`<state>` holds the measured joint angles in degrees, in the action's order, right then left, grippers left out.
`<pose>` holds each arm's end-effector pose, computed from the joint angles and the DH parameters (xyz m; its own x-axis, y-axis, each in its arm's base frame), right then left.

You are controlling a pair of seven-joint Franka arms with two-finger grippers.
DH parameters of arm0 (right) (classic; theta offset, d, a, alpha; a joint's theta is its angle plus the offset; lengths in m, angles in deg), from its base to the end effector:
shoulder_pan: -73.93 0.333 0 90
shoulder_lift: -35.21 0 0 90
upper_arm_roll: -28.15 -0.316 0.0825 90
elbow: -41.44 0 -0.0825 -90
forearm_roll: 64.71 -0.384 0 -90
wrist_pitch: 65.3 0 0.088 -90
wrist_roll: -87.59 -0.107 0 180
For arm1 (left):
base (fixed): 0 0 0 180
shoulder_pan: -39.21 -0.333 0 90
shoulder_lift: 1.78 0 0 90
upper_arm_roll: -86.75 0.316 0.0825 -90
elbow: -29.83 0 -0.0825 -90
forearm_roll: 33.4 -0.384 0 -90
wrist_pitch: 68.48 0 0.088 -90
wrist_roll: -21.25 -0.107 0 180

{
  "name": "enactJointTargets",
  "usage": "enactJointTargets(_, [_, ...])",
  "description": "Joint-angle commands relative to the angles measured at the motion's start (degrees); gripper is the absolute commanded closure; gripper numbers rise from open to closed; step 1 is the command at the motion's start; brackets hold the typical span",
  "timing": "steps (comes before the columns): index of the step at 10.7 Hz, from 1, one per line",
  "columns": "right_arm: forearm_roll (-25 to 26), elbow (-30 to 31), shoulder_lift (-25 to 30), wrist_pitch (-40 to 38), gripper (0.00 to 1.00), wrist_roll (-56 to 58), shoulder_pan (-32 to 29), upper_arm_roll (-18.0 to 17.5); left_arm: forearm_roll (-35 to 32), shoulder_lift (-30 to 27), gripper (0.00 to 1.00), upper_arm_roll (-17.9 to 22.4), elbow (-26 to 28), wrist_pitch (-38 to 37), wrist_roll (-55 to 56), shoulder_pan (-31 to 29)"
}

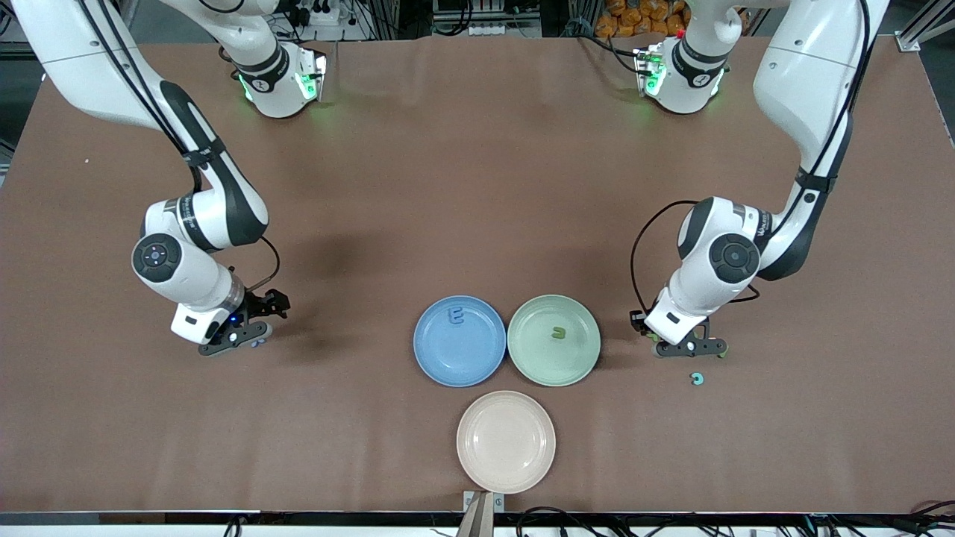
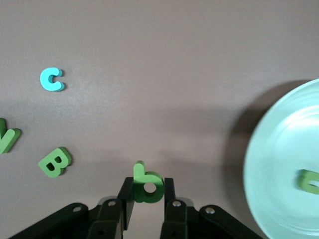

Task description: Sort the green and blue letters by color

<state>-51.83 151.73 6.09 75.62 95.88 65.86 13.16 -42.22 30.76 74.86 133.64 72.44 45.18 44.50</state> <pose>0.6270 0.0684 0.2363 0.9190 0.3917 0.0456 0.3906 -0.9201 0.0305 0.6351 -0.1851 0.2415 0.9954 0.0413 0.0862 0.0378 -0.9984 0.0418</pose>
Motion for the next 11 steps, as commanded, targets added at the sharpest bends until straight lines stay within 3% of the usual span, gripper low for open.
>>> enactJointTargets(1, [1.36, -5.32, -3.28, -0.56, 0.0, 7.66, -1.23, -0.57, 4.67, -0.91, 1.0, 0.29, -2.56, -2.93, 2.69, 3.13])
enactJointTargets(3, [1.27, -9.28, -7.77, -0.56, 0.0, 13.2, -4.73, -0.57, 5.99, -0.56, 1.0, 0.64, -4.31, -3.02, 6.55, 5.68])
enactJointTargets(7, [0.57, -12.98, -11.04, -1.0, 0.0, 15.18, -4.84, -0.57, 7.32, 2.51, 1.0, 0.72, -8.27, -3.02, 15.94, 10.86])
enactJointTargets(8, [0.48, -12.99, -11.57, -1.09, 0.0, 14.3, -4.84, -0.57, 7.15, 3.65, 0.8, 0.73, -9.58, -3.02, 18.23, 11.83])
enactJointTargets(9, [0.48, -12.73, -11.66, -1.18, 0.0, 11.16, -4.32, -0.57, 6.88, 3.93, 0.03, 0.81, -9.94, -3.02, 17.82, 12.1])
enactJointTargets(11, [0.57, -12.46, -11.57, -4.49, 0.0, 6.57, -3.0, -0.57, 5.22, 3.67, 0.0, 1.16, -9.51, -3.02, 17.03, 11.93])
